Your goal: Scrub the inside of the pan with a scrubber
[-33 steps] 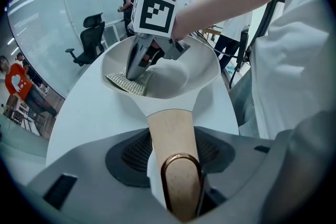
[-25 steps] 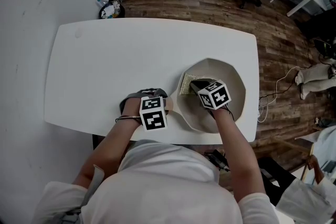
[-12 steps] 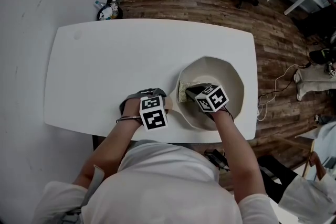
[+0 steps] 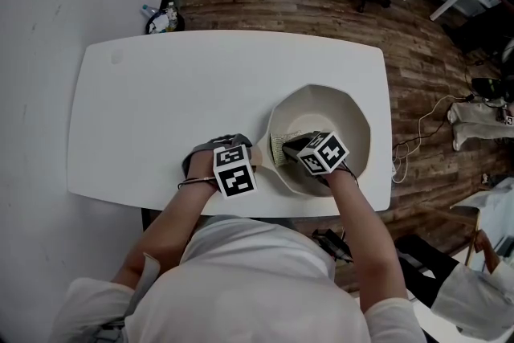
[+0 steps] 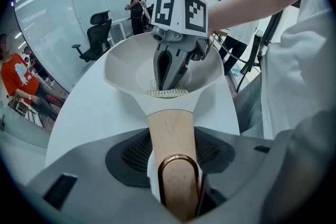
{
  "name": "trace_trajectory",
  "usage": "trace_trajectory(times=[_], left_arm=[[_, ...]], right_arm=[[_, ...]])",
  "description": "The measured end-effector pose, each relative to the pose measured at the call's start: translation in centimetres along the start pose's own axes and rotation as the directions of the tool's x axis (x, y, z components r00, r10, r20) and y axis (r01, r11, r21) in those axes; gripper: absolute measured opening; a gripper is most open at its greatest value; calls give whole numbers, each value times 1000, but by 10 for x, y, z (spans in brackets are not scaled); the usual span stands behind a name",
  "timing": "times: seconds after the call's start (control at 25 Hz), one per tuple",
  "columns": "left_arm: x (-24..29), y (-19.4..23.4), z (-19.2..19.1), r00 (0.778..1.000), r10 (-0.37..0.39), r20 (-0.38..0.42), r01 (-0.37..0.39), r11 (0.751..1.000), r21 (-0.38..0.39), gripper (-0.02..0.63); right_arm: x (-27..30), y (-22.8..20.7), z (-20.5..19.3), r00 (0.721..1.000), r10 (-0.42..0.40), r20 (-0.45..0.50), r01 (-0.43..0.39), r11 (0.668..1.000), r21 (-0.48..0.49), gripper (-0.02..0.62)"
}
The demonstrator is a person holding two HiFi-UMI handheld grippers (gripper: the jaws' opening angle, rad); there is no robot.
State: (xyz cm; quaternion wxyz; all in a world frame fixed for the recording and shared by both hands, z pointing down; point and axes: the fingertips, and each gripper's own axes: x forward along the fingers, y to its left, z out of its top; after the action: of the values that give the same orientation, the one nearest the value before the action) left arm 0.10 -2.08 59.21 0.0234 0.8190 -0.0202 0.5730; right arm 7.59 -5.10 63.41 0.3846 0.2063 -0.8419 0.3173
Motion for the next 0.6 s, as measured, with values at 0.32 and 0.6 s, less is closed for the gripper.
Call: trace_trajectory(times=[0.32, 0.6], left_arm=[[1, 1, -3, 1000, 5, -9, -5, 1000, -16, 229], [0, 1, -2, 1000, 1, -13, -2, 1000, -28, 229]], right_arm=[[-1, 13, -17, 994, 44, -98, -49, 997, -50, 23], [-9, 20, -35, 977, 84, -196, -101, 992, -80, 23]])
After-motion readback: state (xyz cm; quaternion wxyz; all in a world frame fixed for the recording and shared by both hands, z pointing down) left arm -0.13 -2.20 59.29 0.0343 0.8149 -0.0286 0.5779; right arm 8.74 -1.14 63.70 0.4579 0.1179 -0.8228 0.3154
